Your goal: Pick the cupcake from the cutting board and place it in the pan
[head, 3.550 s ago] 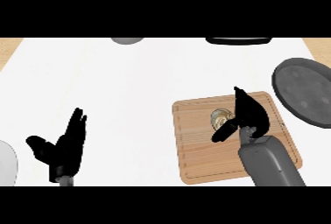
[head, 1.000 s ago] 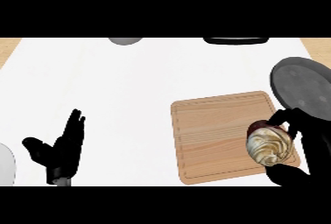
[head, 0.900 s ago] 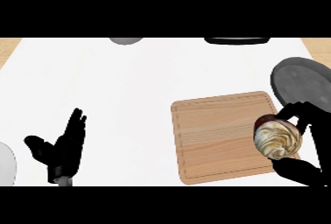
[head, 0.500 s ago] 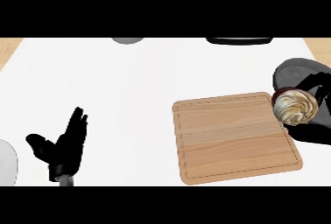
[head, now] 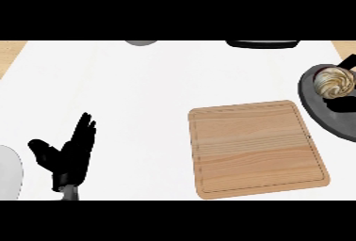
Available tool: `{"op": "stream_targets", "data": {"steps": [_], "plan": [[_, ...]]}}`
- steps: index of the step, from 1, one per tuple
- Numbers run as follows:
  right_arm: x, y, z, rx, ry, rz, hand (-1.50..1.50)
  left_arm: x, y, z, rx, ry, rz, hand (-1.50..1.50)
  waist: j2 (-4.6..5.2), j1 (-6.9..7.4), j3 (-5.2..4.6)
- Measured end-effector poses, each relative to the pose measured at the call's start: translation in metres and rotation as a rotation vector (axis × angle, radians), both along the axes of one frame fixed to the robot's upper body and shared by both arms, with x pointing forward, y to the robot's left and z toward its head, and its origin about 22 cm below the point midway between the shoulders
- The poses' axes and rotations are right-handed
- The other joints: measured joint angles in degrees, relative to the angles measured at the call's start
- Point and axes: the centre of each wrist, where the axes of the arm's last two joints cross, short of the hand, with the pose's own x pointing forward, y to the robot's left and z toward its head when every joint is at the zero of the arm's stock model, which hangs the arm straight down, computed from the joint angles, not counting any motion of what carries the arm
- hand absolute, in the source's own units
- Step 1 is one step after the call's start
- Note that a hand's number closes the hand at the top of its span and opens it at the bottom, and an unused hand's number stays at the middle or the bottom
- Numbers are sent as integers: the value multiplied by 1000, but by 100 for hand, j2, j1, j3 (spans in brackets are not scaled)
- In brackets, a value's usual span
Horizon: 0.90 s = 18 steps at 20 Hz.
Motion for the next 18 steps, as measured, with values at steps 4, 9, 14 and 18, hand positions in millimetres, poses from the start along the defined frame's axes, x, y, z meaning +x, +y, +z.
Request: {"op": "stream_targets", "data": {"steps": [4,9,14,18], "plan": [[24,-29,-16,42,1,-15,150,3,-10,0,6,-13,-5,0,27,58,4],[40,-56,-30,25,5,-65,-150,4,-12,-2,13,-33,-18,0,69,154,9],[42,-78,-44,0,175,-105,-150,9,-18,2,12,-42,-41,0,126,266,14],[49,-80,-47,11,178,-85,-150,12,-20,3,8,-40,-51,0,148,323,23]]}}
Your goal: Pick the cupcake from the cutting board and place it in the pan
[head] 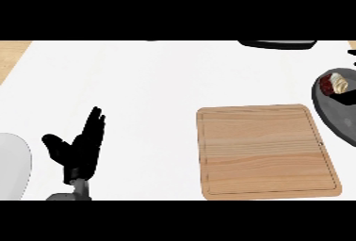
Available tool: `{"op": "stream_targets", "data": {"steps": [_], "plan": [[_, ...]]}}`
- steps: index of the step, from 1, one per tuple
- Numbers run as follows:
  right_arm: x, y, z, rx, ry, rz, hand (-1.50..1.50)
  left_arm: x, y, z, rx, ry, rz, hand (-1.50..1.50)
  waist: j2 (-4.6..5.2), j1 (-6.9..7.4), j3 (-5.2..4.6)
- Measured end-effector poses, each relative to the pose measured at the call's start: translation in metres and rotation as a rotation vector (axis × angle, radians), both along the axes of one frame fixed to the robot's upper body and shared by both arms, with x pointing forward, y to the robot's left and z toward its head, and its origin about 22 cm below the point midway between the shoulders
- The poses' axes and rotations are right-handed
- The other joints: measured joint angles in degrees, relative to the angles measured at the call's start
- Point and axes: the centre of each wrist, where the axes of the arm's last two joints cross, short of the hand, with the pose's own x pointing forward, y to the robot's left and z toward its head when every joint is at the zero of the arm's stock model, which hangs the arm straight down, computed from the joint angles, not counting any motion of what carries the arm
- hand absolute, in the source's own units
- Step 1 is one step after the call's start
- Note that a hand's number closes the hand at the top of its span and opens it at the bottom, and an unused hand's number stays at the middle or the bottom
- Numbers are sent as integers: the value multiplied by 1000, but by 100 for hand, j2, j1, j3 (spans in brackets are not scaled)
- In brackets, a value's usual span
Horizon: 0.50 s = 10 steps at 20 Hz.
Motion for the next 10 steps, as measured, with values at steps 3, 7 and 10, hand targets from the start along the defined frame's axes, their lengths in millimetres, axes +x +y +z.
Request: {"op": "stream_targets", "data": {"steps": [3,7,10], "plan": [[3,0,-1,83,-50,39,-150,0,2,0,-3,3,1,0,0,-11,6],[10,2,4,297,-149,100,-150,-3,0,-1,0,1,16,0,-22,-50,12],[8,-8,10,460,-208,135,-150,-3,1,0,-4,12,20,0,-26,-104,10]]}}
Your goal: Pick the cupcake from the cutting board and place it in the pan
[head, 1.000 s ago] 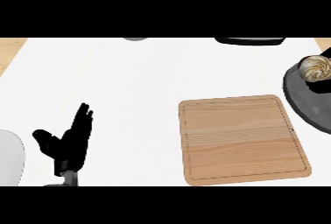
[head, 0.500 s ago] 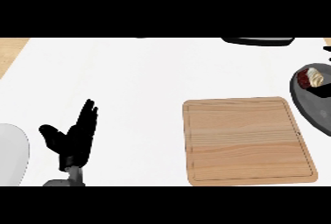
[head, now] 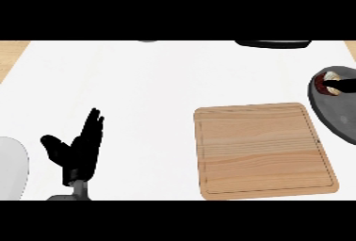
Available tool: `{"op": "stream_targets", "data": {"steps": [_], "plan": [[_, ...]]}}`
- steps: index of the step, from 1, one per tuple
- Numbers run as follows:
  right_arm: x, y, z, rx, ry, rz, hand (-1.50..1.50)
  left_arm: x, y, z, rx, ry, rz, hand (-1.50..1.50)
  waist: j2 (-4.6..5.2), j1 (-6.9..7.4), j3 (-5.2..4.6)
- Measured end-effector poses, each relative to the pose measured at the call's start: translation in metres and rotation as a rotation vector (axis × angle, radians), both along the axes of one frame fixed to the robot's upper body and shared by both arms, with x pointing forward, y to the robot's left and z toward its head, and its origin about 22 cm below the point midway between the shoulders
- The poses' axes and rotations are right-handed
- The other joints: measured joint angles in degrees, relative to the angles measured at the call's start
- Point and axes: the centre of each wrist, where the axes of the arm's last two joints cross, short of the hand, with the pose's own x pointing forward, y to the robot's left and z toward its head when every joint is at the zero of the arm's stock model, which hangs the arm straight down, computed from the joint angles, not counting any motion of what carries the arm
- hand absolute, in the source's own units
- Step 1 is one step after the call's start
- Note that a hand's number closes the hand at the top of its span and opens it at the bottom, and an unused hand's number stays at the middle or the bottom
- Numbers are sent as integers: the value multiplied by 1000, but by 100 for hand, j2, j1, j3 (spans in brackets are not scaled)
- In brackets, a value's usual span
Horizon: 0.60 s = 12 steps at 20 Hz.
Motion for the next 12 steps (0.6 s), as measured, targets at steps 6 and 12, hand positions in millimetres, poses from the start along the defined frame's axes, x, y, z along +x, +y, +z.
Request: {"op": "stream_targets", "data": {"steps": [6,12], "plan": [[-27,-42,5,289,-49,64,-150,-4,4,-2,3,2,14,0,-27,-106,-4],[-63,-84,10,457,-76,193,-150,-8,8,-6,5,-5,24,0,-57,-170,-8]]}}
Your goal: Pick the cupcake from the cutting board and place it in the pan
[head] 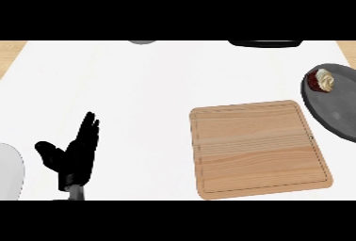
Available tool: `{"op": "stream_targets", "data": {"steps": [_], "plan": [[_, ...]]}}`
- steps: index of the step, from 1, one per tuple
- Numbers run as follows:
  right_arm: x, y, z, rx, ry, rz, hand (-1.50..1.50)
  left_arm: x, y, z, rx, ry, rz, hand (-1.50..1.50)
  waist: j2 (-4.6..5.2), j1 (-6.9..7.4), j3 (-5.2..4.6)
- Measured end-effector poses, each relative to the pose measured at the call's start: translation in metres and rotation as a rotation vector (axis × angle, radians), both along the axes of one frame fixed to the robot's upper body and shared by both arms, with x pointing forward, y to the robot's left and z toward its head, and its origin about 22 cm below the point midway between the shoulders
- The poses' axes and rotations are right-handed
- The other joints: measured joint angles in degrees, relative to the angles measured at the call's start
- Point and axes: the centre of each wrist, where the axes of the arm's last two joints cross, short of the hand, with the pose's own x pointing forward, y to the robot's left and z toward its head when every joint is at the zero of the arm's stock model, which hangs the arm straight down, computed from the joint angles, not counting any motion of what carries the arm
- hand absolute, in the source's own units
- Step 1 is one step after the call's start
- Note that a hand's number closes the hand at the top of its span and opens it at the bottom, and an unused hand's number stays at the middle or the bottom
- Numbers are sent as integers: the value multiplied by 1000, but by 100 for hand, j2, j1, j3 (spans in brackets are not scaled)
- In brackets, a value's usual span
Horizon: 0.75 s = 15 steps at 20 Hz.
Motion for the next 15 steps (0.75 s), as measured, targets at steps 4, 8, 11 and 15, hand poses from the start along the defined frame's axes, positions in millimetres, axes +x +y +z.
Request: {"op": "stream_targets", "data": {"steps": [4,8,11,15], "plan": [[-25,-20,-5,30,31,26,-150,-1,1,0,-4,7,8,0,-25,-47,-5],[-40,-31,-4,16,52,20,-150,-1,1,1,-11,16,12,0,-44,-69,-13],[-48,-37,-4,11,65,8,-150,-1,6,0,-11,20,12,0,-54,-77,-14],[-62,-44,-10,4,82,-12,-150,-5,7,-3,-1,8,17,0,-70,-100,-15]]}}
